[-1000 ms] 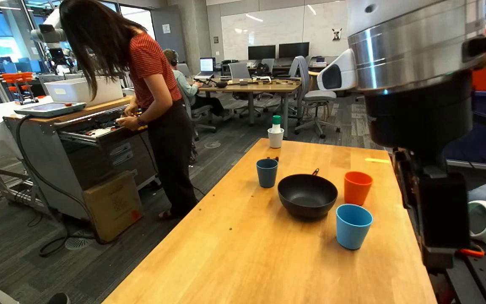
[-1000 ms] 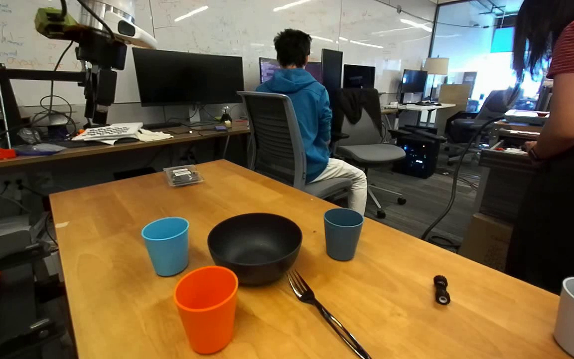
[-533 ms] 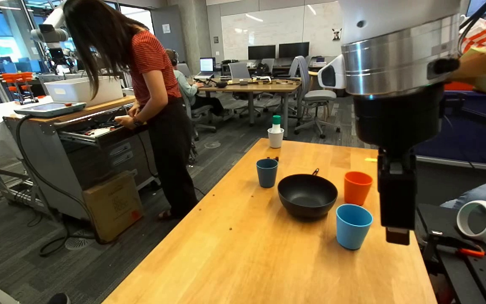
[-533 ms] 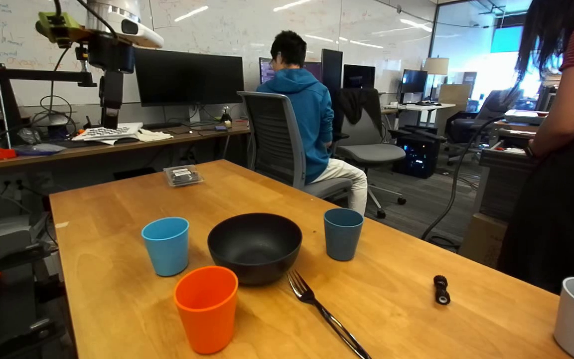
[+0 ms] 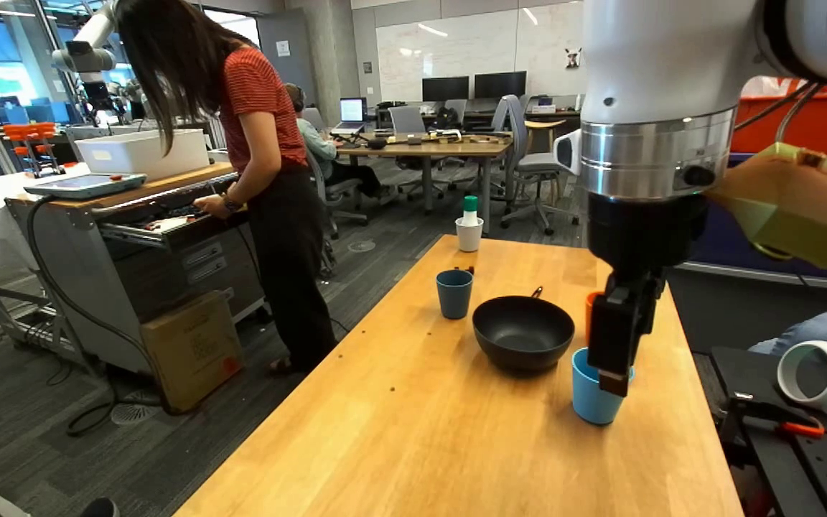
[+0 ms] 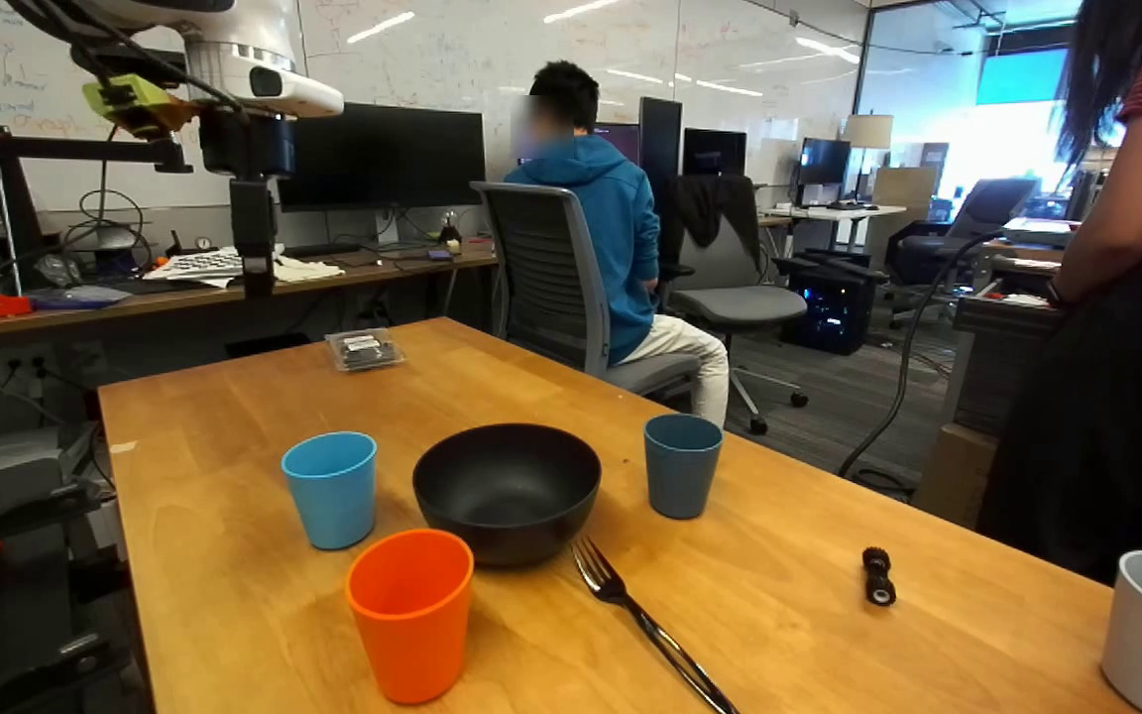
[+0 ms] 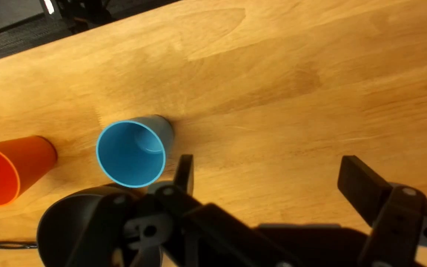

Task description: Stack the cups in the bowl then put the fork in the dark blue cup

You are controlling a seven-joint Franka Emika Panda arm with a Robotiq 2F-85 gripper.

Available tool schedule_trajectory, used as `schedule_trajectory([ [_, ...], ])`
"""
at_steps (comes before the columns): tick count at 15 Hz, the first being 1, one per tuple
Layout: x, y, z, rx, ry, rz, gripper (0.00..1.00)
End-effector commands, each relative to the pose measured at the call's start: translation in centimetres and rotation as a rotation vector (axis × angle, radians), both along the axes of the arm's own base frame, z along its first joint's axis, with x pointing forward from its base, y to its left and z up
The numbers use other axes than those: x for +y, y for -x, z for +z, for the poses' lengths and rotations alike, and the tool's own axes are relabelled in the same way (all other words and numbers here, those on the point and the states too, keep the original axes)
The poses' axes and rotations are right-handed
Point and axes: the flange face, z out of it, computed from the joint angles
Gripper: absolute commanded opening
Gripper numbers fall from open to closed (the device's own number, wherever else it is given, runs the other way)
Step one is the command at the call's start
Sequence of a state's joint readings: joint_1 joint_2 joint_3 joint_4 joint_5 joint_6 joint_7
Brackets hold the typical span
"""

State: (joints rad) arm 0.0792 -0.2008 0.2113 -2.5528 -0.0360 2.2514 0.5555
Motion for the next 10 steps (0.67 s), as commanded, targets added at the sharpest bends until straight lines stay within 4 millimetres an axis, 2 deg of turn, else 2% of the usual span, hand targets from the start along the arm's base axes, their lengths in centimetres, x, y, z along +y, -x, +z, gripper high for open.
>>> schedule_trajectory([
  [1, -2.5, 0.6, -1.6, -0.046, 0.015, -0.086, 1.0],
  [6, -6.6, 1.5, -3.6, -0.047, 0.056, -0.196, 1.0],
  [10, -9.4, 1.4, -5.3, -0.092, 0.07, -0.23, 1.0],
])
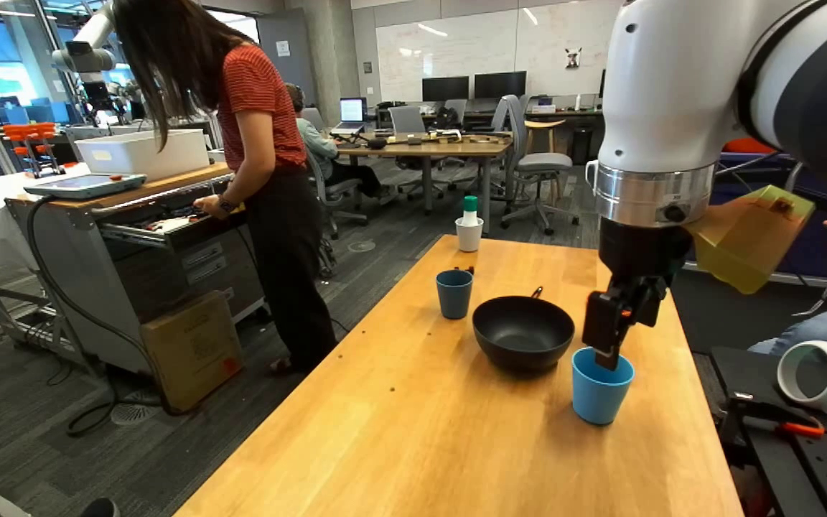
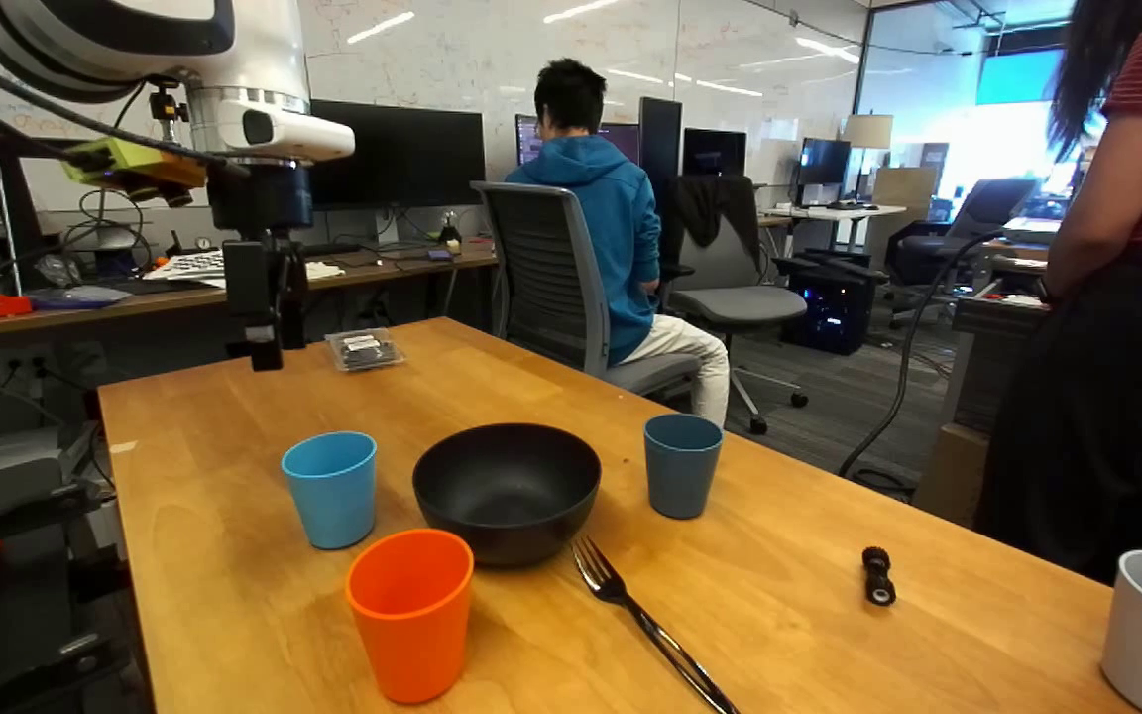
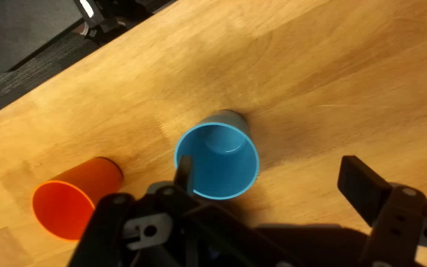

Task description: Stack the cups in the bowl then put the fork in the dark blue cup

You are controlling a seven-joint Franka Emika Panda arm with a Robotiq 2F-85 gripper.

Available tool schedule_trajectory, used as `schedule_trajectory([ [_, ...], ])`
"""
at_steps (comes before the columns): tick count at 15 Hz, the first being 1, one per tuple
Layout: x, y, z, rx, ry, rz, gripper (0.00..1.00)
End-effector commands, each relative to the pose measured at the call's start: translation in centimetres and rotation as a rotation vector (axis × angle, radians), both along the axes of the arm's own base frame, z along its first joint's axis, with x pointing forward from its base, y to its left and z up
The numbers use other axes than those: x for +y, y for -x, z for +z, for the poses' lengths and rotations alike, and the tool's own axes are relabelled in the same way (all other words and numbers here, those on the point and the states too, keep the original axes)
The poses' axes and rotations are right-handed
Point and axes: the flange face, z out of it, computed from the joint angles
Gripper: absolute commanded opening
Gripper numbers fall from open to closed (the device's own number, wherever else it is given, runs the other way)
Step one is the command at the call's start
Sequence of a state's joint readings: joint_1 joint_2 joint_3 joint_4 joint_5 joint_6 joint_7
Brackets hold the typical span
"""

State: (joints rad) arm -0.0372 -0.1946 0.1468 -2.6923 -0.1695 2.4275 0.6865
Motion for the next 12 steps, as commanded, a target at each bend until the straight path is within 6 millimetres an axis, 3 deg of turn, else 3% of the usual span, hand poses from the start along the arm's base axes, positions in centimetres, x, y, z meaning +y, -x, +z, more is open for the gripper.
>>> schedule_trajectory([
  [1, -2.1, 0.0, -1.6, -0.038, 0.005, -0.045, 1.0],
  [6, -4.3, -1.2, -4.3, -0.082, -0.055, -0.104, 1.0],
  [12, -4.7, -2.2, -7.2, -0.122, -0.083, -0.115, 1.0],
])
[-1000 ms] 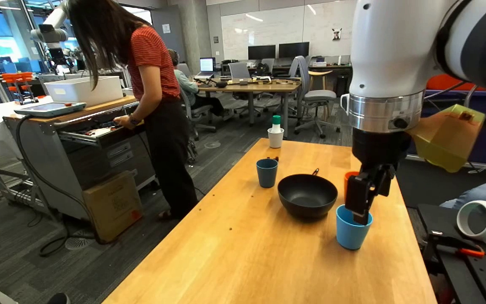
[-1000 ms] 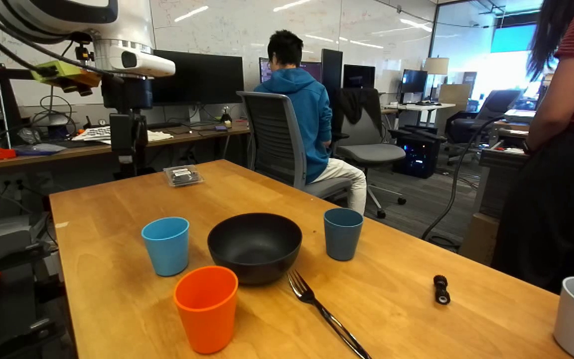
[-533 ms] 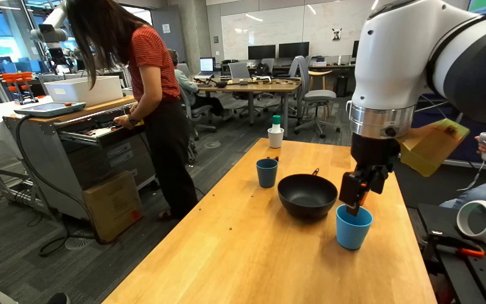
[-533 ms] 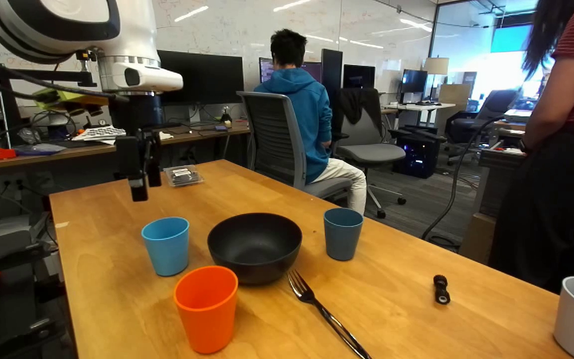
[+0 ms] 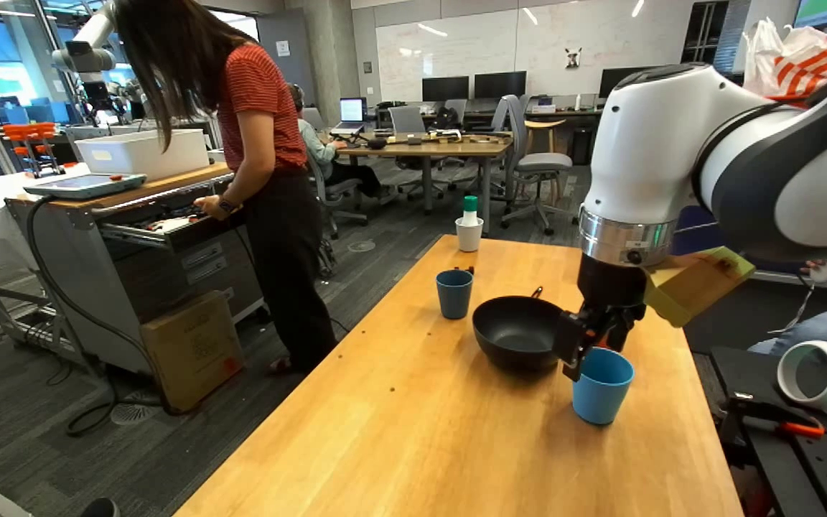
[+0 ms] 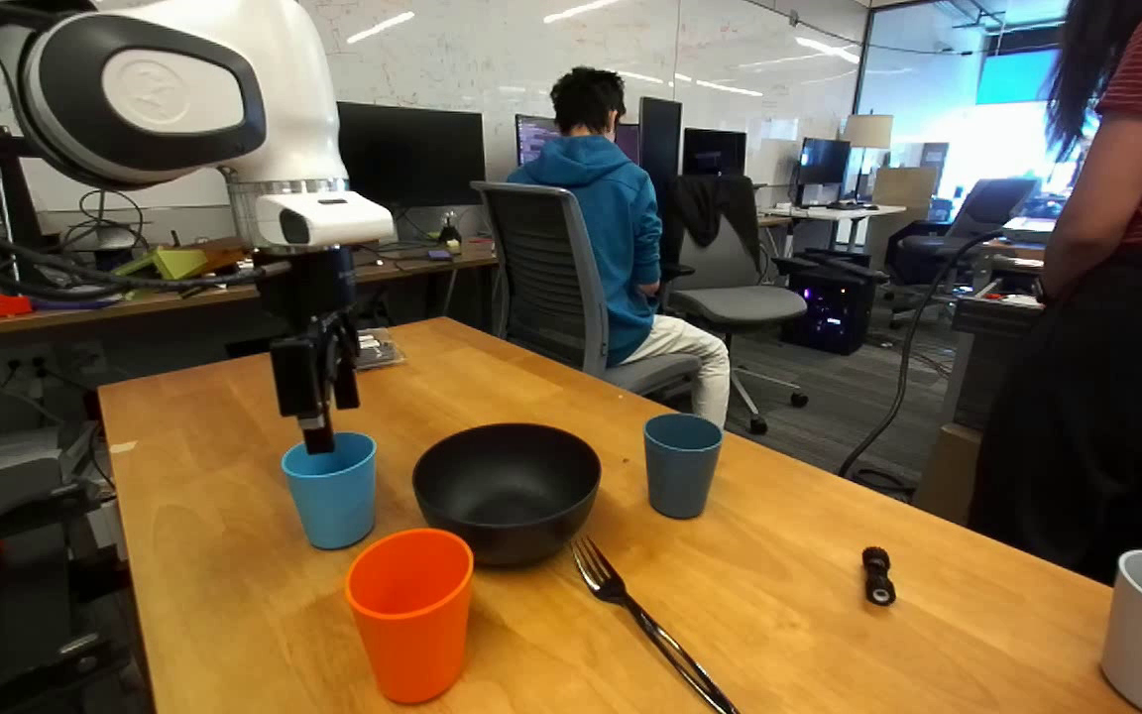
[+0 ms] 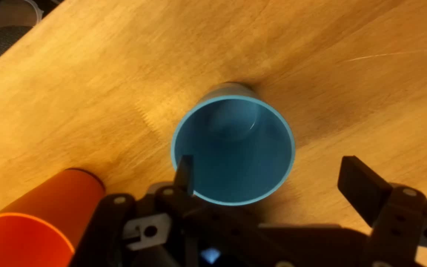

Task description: Stack the cups in the bowl then put the fork in the dark blue cup

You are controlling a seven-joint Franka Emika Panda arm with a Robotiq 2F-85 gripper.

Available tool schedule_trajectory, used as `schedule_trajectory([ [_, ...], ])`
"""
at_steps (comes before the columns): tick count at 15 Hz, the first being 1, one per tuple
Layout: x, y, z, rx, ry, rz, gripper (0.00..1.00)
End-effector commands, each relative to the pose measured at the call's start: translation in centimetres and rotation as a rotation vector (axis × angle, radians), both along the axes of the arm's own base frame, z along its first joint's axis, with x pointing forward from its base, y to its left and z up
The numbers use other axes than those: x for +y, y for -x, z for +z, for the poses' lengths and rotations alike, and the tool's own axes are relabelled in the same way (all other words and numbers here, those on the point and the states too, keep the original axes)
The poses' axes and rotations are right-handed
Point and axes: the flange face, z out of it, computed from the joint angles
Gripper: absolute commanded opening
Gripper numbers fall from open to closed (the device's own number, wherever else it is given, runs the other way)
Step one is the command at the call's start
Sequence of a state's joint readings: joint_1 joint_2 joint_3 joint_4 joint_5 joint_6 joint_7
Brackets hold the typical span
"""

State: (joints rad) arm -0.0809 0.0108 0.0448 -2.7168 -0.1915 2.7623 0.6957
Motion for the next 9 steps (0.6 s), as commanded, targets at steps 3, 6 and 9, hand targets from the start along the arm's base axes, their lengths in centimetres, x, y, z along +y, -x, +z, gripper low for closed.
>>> schedule_trajectory([
  [3, 0.5, -1.2, -2.0, -0.02, -0.02, -0.009, 0.93],
  [6, 1.0, -1.5, -2.6, -0.013, -0.034, -0.012, 0.58],
  [9, 1.6, -1.6, -2.7, -0.009, -0.05, -0.03, 0.35],
])
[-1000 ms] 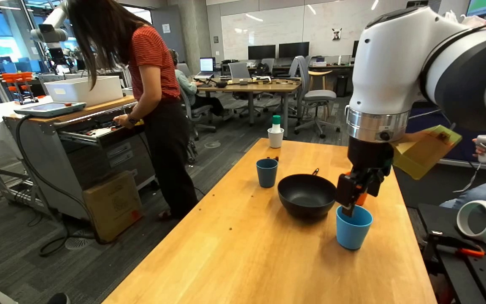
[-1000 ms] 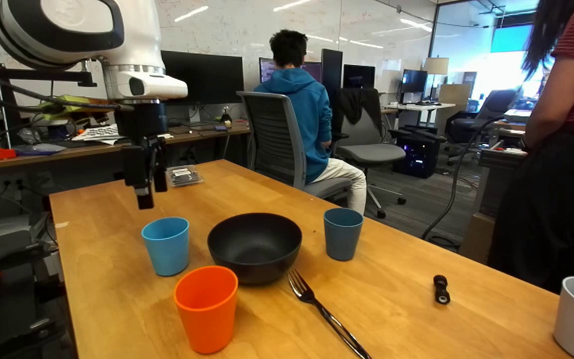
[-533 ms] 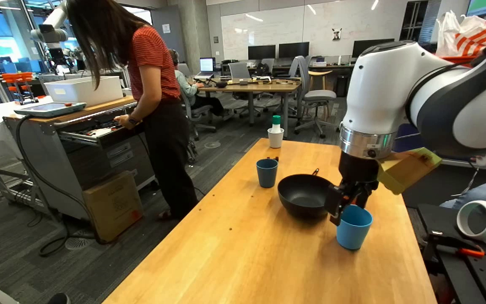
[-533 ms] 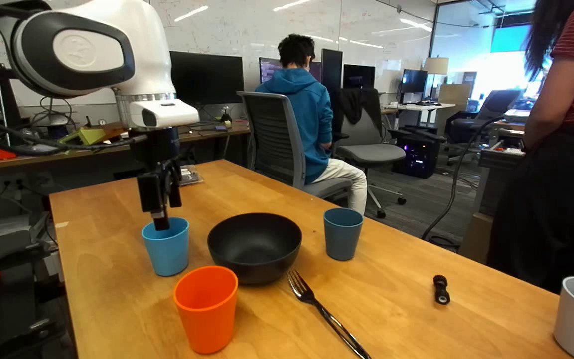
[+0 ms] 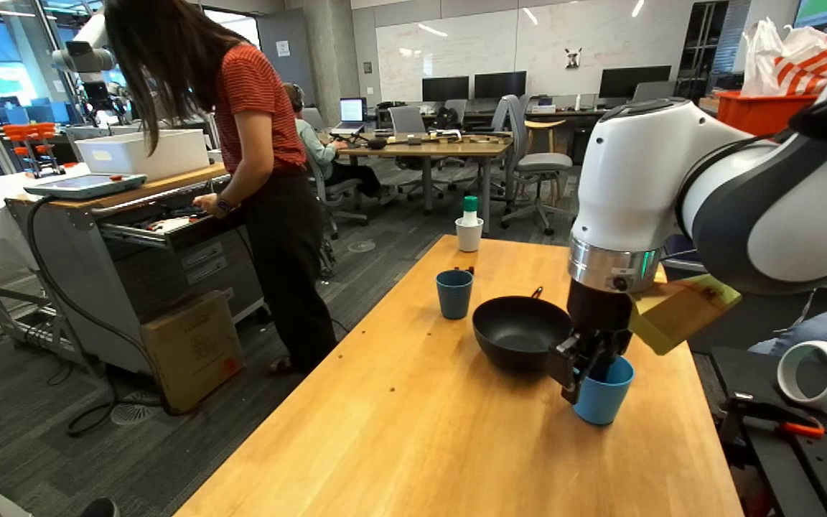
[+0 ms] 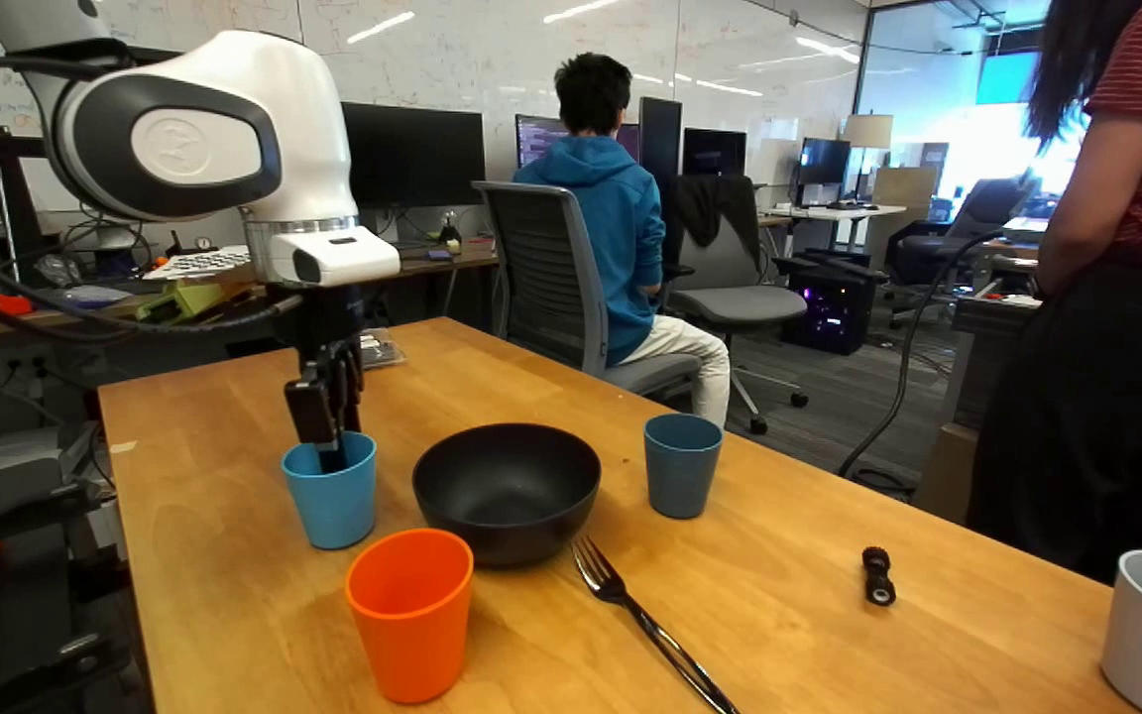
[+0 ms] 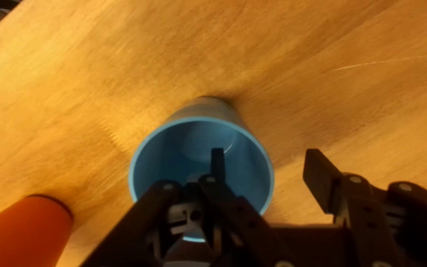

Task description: Stack the cups in the bowl then put the fork in the dark blue cup

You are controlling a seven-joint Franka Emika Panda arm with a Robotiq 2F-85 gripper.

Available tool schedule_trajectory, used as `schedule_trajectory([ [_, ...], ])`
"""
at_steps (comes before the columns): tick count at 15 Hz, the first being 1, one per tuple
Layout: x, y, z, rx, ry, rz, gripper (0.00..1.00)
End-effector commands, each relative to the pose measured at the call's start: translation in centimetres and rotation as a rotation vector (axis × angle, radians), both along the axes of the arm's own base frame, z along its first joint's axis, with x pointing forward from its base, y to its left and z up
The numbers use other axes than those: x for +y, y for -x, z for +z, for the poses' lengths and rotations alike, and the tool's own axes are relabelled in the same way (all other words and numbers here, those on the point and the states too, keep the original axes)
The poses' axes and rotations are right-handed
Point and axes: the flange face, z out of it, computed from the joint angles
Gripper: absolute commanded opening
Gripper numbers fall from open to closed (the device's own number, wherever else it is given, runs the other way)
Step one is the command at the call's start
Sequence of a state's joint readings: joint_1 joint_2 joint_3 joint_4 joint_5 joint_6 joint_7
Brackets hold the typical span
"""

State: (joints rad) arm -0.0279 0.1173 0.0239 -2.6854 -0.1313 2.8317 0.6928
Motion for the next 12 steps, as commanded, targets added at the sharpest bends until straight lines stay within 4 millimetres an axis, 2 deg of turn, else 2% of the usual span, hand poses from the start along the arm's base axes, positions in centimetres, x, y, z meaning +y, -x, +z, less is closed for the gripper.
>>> schedule_trajectory([
  [1, 0.5, -0.9, 0.2, -0.015, -0.018, -0.018, 0.28],
  [4, 1.0, -1.0, 0.8, -0.022, -0.03, -0.03, 0.06],
  [6, 1.3, -1.2, 1.3, -0.027, -0.043, -0.04, 0.0],
  [8, 1.4, -1.5, 2.5, -0.038, -0.064, -0.054, 0.04],
  [11, 1.4, -2.1, 4.5, -0.049, -0.092, -0.074, 0.04],
  [12, 1.3, -2.4, 5.8, -0.056, -0.096, -0.08, 0.04],
])
